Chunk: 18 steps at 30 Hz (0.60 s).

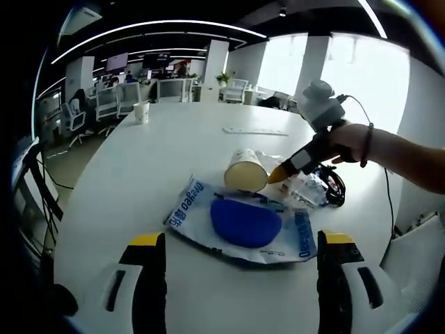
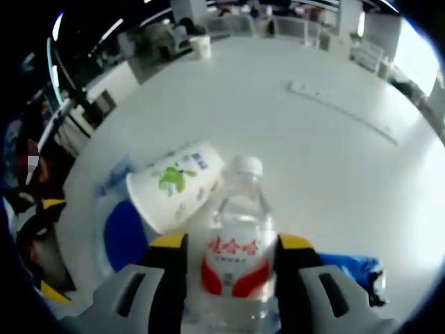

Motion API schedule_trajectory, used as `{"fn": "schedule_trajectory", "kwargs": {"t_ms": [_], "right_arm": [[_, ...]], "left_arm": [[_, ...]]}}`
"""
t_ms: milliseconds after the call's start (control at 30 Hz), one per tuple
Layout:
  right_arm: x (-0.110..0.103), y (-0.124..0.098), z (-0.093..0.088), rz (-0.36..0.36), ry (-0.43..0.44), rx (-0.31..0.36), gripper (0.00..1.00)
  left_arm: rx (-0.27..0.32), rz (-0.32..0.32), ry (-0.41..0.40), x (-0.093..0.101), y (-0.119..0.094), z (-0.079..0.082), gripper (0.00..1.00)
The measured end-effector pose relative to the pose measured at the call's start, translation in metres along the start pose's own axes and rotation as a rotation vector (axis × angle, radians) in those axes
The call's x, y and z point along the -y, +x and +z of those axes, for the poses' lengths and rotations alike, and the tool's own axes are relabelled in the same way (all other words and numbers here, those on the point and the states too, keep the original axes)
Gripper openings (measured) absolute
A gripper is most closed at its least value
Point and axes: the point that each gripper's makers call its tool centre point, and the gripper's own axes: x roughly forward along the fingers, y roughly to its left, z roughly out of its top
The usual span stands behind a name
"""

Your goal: Arrange the tabletop items into an orderly group along one side of the table until the central work area is clear of visible clutter.

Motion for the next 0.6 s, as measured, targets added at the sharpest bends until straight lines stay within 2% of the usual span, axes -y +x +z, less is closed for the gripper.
{"fn": "schedule_trajectory", "kwargs": {"t_ms": [167, 367, 600], "right_arm": [[0.0026, 0.0047, 0.0006, -0.018, 0.015, -0.015, 0.46], [0.0081, 0.0069, -0.0033, -0.047, 0.039, -0.038, 0.4], [0.007, 0.0062, -0.0039, -0.043, 0.039, -0.043, 0.38]], "left_arm": [[0.0, 0.0, -0.003, -0.0014, 0.0002, -0.0003, 0.89], [-0.012, 0.008, -0.009, -0.0041, -0.001, -0.0037, 0.87], [-0.014, 0.011, -0.014, -0.0053, -0.0029, -0.0062, 0.86]]}}
